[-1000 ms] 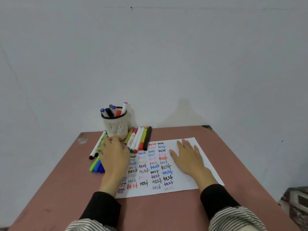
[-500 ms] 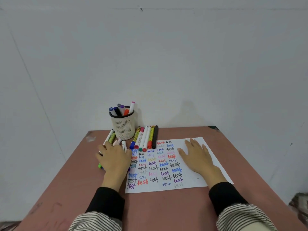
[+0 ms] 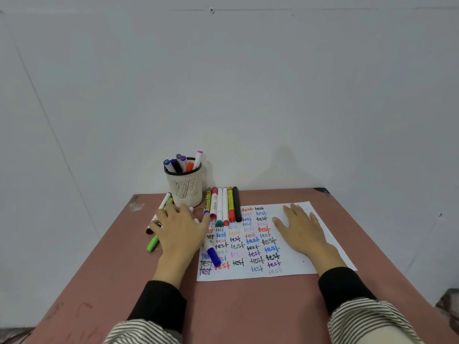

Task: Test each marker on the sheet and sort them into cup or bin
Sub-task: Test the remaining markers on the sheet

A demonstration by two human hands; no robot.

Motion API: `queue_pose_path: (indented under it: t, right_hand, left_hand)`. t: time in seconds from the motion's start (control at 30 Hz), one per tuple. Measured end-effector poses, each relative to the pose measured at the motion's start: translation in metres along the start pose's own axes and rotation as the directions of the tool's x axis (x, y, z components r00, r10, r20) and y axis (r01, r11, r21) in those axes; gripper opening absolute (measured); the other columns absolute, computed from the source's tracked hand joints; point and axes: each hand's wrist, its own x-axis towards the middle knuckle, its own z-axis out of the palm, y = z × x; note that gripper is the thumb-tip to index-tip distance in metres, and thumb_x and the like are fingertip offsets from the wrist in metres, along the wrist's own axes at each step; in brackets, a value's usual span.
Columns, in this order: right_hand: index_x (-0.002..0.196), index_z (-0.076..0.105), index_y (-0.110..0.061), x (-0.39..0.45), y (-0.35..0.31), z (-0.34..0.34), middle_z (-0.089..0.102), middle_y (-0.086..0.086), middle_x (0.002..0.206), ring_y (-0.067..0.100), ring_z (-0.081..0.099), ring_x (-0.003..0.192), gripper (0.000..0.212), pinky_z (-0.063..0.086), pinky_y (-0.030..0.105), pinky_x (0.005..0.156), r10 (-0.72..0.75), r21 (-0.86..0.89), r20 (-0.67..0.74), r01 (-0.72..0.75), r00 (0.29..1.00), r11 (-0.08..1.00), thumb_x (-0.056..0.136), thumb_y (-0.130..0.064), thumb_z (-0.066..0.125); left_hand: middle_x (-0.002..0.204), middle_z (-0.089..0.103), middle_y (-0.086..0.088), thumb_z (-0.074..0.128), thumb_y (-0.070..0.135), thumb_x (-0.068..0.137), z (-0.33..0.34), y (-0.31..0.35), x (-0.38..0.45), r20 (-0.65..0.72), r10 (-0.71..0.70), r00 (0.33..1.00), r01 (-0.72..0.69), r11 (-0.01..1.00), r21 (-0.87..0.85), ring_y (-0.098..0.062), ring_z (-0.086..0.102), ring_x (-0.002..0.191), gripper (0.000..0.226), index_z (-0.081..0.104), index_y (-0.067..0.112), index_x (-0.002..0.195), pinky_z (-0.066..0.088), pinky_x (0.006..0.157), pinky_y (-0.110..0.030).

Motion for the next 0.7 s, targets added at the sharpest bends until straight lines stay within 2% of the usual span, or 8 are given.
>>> queue_pose_path:
  t: [0.1, 0.17, 0.23, 0.33, 0.47, 0.6, 0.7]
  right_hand:
    - [0.155, 0.015, -0.018, 0.001, 0.000, -0.002, 0.007, 0.002, 0.164, 0.017, 0.003, 0.150, 0.065, 0.000, 0.042, 0.122, 0.009, -0.008, 0.003, -0.009, 1.000, 1.000, 0.101, -0.053, 0.023]
    - [0.156, 0.014, -0.018, 0.001, -0.001, -0.003, 0.006, 0.003, 0.164, 0.017, 0.002, 0.151, 0.063, -0.002, 0.044, 0.121, 0.015, -0.021, 0.008, -0.015, 1.000, 1.000, 0.102, -0.051, 0.021]
    - [0.156, 0.013, -0.017, 0.000, -0.003, -0.003, 0.006, 0.004, 0.164, 0.018, 0.001, 0.151, 0.061, -0.002, 0.045, 0.120, 0.017, -0.028, 0.013, -0.016, 1.000, 0.999, 0.103, -0.048, 0.019]
    - [0.155, 0.016, -0.016, -0.001, -0.006, -0.002, 0.010, 0.004, 0.163, 0.018, 0.003, 0.150, 0.057, 0.000, 0.044, 0.120, 0.004, -0.002, 0.002, -0.004, 1.000, 1.000, 0.105, -0.043, 0.020]
    - [0.154, 0.022, -0.015, -0.003, -0.013, -0.003, 0.017, 0.004, 0.162, 0.017, 0.008, 0.150, 0.052, 0.004, 0.039, 0.122, -0.031, 0.060, -0.034, 0.033, 0.999, 0.998, 0.106, -0.035, 0.024]
    - [0.152, 0.026, -0.013, -0.008, -0.017, -0.002, 0.022, 0.004, 0.160, 0.017, 0.014, 0.149, 0.050, 0.009, 0.035, 0.121, -0.065, 0.115, -0.065, 0.073, 0.996, 0.991, 0.106, -0.032, 0.029]
    - [0.152, 0.029, -0.014, -0.011, -0.018, -0.004, 0.025, 0.005, 0.159, 0.019, 0.018, 0.148, 0.049, 0.012, 0.034, 0.120, -0.063, 0.144, -0.075, 0.073, 0.995, 0.987, 0.106, -0.031, 0.032]
  left_hand:
    - [0.128, 0.048, -0.015, 0.046, 0.054, 0.091, 0.007, -0.014, 0.015, -0.096, -0.097, 0.991, 0.082, 0.986, -0.143, -0.035, 0.040, 0.122, 0.052, 0.056, 0.009, 0.117, 0.032, 0.102, -0.049]
    - [0.135, 0.045, -0.018, 0.049, 0.057, 0.090, 0.012, -0.030, 0.025, -0.053, -0.143, 0.988, 0.131, 0.974, -0.184, -0.037, 0.038, 0.127, 0.060, 0.052, 0.008, 0.125, 0.030, 0.105, -0.050]
    - [0.141, 0.041, -0.019, 0.045, 0.052, 0.094, 0.015, -0.044, 0.033, 0.035, -0.151, 0.988, 0.155, 0.966, -0.207, -0.038, 0.037, 0.130, 0.058, 0.045, 0.010, 0.133, 0.029, 0.108, -0.051]
    - [0.143, 0.042, -0.017, 0.042, 0.043, 0.098, 0.015, -0.054, 0.041, 0.123, -0.124, 0.985, 0.146, 0.971, -0.188, -0.037, 0.038, 0.130, 0.051, 0.039, 0.014, 0.140, 0.028, 0.108, -0.050]
    - [0.146, 0.035, -0.018, 0.042, 0.044, 0.099, 0.016, -0.053, 0.047, 0.185, -0.120, 0.975, 0.134, 0.989, -0.067, -0.038, 0.033, 0.131, 0.054, 0.033, 0.014, 0.143, 0.027, 0.108, -0.050]
    - [0.136, 0.041, -0.021, 0.041, 0.040, 0.099, 0.016, -0.049, 0.048, 0.165, -0.169, 0.972, 0.162, 0.985, 0.053, -0.039, 0.044, 0.120, 0.049, 0.042, 0.003, 0.131, 0.038, 0.100, -0.045]
    - [0.112, 0.056, -0.016, 0.052, 0.029, 0.095, 0.014, -0.052, 0.051, 0.163, -0.197, 0.967, 0.205, 0.978, -0.033, -0.032, 0.058, 0.099, 0.036, 0.050, 0.002, 0.121, 0.051, 0.083, -0.040]
